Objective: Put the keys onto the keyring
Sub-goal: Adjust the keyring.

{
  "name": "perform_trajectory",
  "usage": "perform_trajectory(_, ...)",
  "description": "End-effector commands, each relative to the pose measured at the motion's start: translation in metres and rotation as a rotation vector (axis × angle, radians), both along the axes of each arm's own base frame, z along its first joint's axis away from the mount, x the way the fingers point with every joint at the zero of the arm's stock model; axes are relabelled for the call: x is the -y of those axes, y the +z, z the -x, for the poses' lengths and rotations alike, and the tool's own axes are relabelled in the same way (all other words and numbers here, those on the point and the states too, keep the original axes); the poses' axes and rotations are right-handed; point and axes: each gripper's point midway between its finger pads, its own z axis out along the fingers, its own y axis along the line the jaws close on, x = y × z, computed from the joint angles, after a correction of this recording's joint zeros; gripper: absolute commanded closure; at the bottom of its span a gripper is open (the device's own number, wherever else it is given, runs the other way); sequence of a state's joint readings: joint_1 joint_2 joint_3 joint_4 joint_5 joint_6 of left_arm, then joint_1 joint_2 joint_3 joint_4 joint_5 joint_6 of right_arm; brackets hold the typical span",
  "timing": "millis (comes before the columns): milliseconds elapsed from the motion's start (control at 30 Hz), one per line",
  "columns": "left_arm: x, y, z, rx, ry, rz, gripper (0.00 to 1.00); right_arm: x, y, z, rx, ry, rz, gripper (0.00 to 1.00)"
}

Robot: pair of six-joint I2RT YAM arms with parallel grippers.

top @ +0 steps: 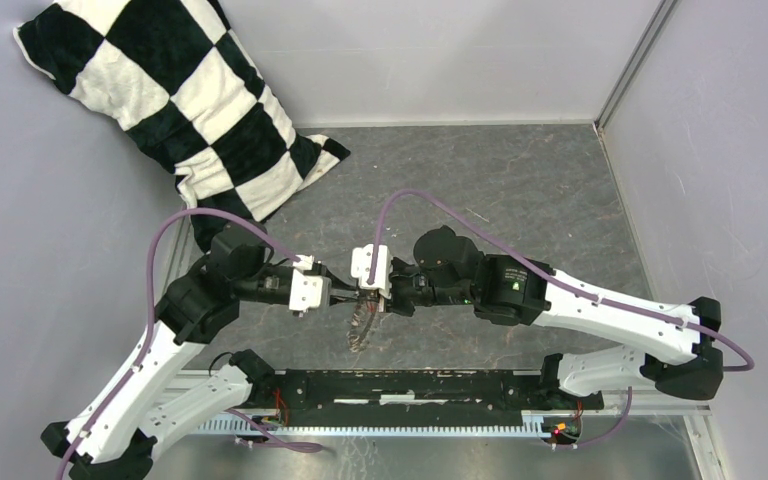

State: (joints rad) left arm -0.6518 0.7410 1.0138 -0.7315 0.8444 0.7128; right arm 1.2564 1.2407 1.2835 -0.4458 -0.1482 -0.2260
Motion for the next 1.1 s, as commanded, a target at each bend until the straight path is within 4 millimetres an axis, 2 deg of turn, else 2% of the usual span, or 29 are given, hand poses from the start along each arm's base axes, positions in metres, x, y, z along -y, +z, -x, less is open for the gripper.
perform_trajectory(0, -0.009, -0.005, -0.001, 0.041, 0.027, -0.036, 0.71, 0.000, 0.033, -0.002, 0.035, -0.009, -0.076, 0.99)
perform_trajectory(200, -0.011, -0.004, 0.001, 0.033, 0.036, -0.035, 0.63, 0.002, 0.032, 0.000, 0.034, -0.005, -0.081, 0.99)
perform_trajectory(367, -0.005, 0.006, -0.001, 0.008, 0.053, 0.033, 0.62, 0.000, 0.034, 0.001, 0.028, 0.001, -0.093, 0.99)
perform_trajectory(567, 0.000, 0.005, 0.005, -0.047, 0.016, 0.038, 0.69, -0.001, 0.039, 0.001, 0.027, 0.002, -0.118, 0.99)
perform_trajectory(700, 0.002, 0.001, 0.005, -0.069, 0.012, 0.029, 0.78, -0.004, 0.041, 0.002, 0.024, 0.009, -0.134, 0.99)
perform_trajectory(833, 0.002, 0.000, 0.005, -0.076, 0.011, 0.031, 0.79, -0.005, 0.041, 0.003, 0.021, 0.014, -0.143, 0.99)
perform_trajectory(967, 0.004, 0.006, 0.000, -0.064, 0.027, 0.050, 0.90, -0.006, 0.038, 0.004, 0.017, 0.019, -0.136, 0.99)
perform_trajectory(1067, 0.004, 0.011, 0.000, -0.054, 0.027, 0.060, 0.84, -0.006, 0.036, 0.004, 0.014, 0.020, -0.129, 0.99)
